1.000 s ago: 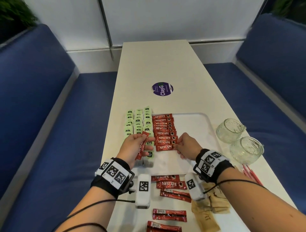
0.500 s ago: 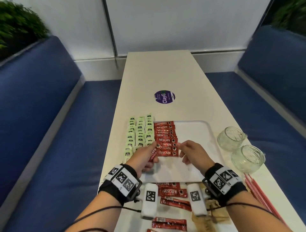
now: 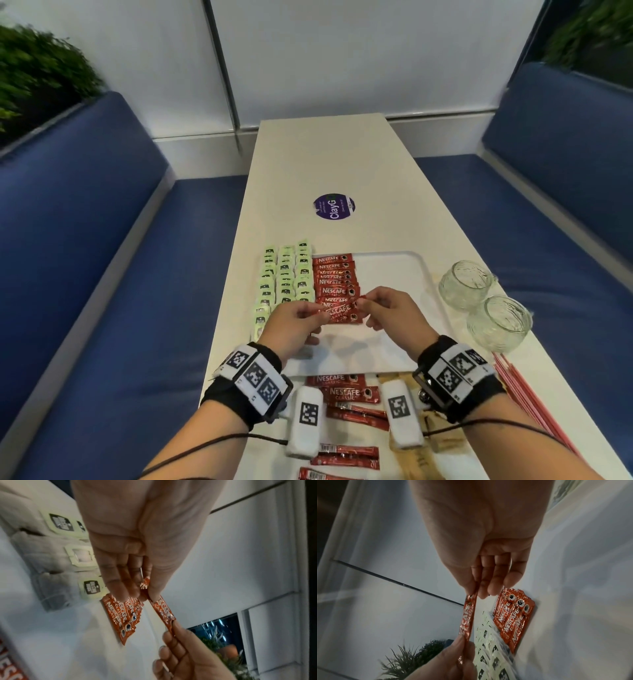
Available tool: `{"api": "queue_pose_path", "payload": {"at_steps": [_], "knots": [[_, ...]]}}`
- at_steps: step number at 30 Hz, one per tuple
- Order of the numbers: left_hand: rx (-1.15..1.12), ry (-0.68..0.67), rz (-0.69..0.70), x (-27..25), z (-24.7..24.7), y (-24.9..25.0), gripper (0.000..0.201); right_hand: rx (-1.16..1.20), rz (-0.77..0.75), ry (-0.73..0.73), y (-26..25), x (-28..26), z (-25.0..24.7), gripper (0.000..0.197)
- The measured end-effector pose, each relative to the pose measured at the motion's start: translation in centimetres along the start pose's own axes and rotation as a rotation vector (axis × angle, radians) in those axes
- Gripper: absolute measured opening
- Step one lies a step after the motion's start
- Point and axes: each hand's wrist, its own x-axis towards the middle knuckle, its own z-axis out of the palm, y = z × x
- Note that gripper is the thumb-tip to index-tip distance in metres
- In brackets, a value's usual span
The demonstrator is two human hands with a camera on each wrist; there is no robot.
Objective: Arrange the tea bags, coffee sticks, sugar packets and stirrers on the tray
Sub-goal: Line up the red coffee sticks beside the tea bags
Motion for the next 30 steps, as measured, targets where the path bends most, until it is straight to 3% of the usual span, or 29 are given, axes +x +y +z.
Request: {"api": "queue_pose_path", "payload": {"at_steps": [3, 9, 19, 23, 27, 30], "knots": [[-0.101, -0.006, -0.02, -0.1, 0.0, 0.0, 0.013, -0.003, 0.018, -0.059, 0.0, -0.3, 0.2, 0.011], [-0.071, -0.029, -0.009, -0.4, 0.4, 0.3, 0.009, -0.02, -0.053, -0.063, -0.2, -0.7, -0.1, 0.012], [0.089, -0.042, 0.082, 0.2, -0.2, 0.6, 0.01, -0.012, 0.033, -0.122, 0.2, -0.5, -2.4, 0.01], [0.159, 0.022, 0.109, 0.6, -0.2, 0.4, 0.007, -0.097, 0.073, -0.114, 0.8, 0.0, -2.0, 0.01], [0.136, 0.167, 0.144, 1.0, -1.6, 0.5, 0.015, -0.318, 0.208, -0.147, 2.0, 0.6, -2.9, 0.008], [0.102, 0.172, 0.156, 1.3, -2.4, 0.5, 0.013, -0.414, 0.276, -0.129, 2.8, 1.1, -2.6, 0.006]]}}
